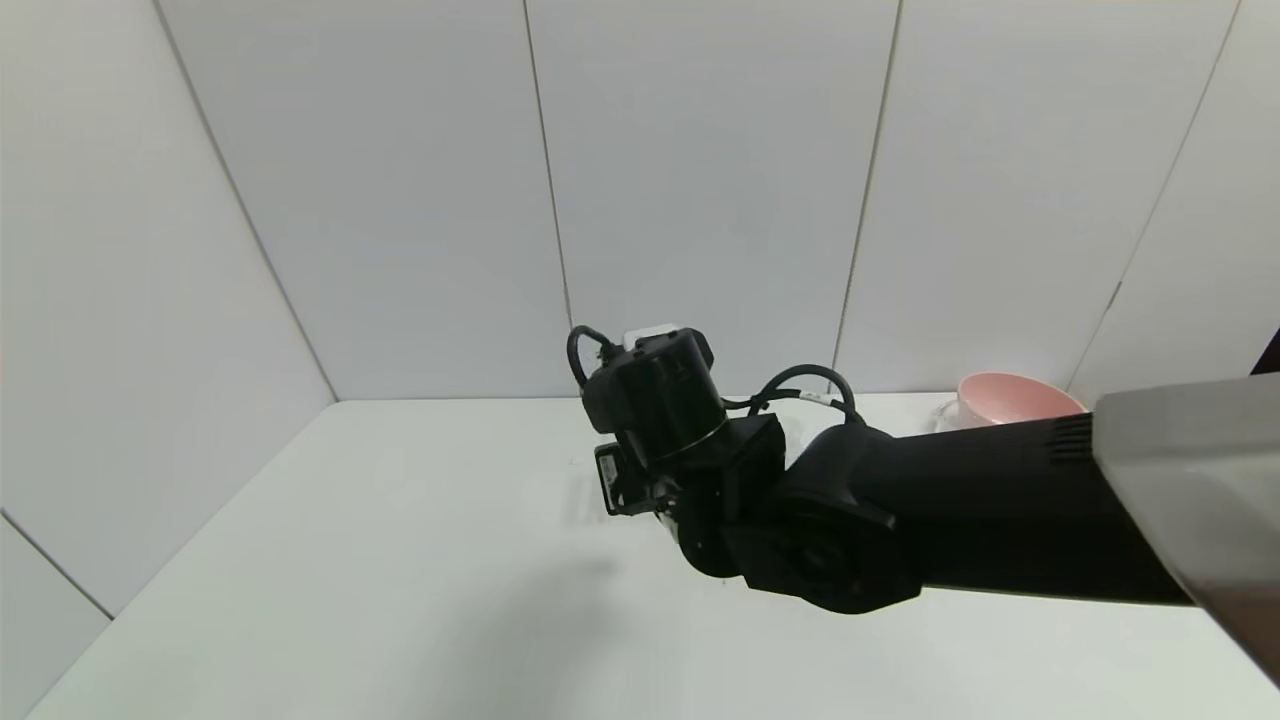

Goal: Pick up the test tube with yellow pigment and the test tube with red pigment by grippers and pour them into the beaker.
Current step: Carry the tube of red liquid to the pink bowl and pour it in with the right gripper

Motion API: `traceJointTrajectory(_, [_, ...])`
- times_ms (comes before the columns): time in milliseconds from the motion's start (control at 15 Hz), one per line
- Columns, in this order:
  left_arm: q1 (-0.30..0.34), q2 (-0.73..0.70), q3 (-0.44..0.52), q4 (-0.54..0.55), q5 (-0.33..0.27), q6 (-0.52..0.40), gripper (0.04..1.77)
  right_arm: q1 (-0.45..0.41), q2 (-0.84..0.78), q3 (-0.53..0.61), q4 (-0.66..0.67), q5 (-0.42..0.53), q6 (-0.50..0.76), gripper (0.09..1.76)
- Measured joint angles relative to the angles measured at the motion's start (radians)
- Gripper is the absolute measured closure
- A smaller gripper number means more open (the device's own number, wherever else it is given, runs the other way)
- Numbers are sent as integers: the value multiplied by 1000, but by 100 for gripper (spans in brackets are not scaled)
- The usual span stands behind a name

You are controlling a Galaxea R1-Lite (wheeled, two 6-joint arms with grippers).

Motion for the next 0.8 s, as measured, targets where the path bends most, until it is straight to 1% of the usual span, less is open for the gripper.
traceJointTrajectory(267, [0,0,0,0,0,0,9,1,-123,189,-7,170,-42,133])
traceJointTrajectory(400, [0,0,0,0,0,0,9,-12,-190,291,-36,269,-94,133])
traceJointTrajectory(600, [0,0,0,0,0,0,9,-59,-298,471,-139,409,-251,133])
traceJointTrajectory(733, [0,0,0,0,0,0,9,-117,-366,571,-194,521,-325,133])
traceJointTrajectory(800, [0,0,0,0,0,0,9,-157,-399,609,-198,574,-347,133])
